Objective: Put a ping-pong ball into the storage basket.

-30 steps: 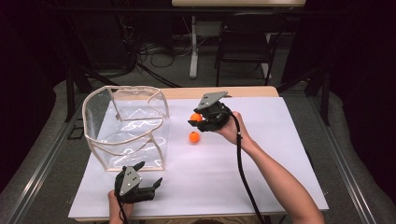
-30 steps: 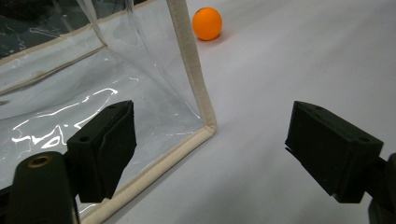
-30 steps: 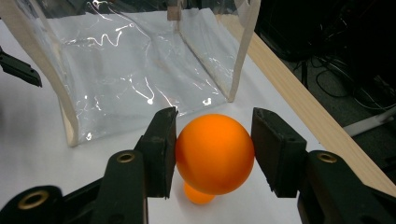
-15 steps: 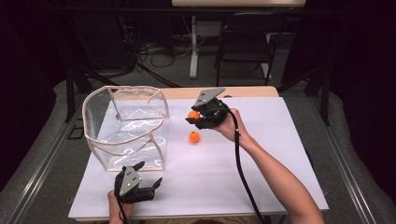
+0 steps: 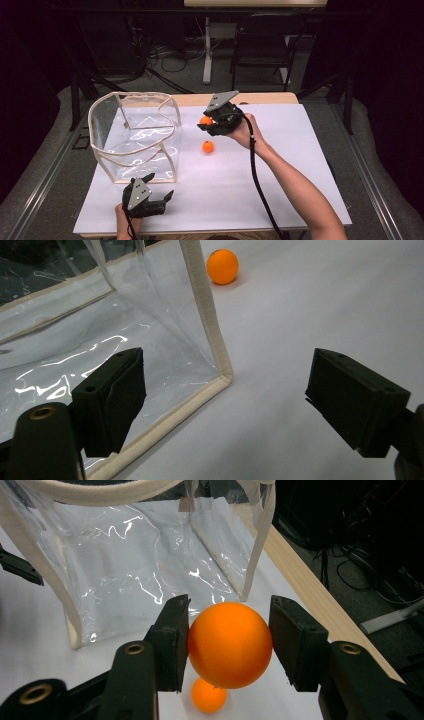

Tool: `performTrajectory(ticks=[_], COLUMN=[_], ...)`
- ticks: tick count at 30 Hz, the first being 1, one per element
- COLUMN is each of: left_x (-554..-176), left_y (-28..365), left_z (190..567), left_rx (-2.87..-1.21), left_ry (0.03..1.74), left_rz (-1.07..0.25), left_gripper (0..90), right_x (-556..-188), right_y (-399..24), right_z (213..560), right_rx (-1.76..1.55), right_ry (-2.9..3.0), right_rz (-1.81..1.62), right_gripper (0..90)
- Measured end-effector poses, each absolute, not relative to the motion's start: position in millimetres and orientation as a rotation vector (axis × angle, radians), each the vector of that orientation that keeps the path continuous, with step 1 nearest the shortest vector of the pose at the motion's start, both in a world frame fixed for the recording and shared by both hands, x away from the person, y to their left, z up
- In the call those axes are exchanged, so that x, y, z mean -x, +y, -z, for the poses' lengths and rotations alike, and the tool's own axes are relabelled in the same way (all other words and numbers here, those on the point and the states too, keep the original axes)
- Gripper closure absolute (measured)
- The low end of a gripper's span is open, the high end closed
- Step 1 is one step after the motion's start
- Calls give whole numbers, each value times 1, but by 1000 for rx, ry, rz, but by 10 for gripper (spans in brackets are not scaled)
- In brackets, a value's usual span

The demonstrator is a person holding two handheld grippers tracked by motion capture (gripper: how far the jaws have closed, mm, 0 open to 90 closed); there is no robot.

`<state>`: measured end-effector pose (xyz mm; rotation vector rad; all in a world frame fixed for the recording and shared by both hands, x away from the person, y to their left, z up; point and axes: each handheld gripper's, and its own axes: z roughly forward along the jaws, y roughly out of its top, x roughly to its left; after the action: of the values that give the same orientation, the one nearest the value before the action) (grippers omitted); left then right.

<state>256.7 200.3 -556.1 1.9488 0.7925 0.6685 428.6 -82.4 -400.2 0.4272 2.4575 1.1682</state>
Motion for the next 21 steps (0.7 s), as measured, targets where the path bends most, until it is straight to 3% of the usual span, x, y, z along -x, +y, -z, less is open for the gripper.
performTrajectory(ticks=[21], left_x=[-257], left_y=[200], left_z=[556], left_rx=[-1948], left_ry=[791], left_rz=[-669], left_gripper=[161], right_x=[-434], right_y=[-75], right_z=[392], right_rx=[-415], right_ry=[2453], right_rz=[-1157], right_gripper=[514])
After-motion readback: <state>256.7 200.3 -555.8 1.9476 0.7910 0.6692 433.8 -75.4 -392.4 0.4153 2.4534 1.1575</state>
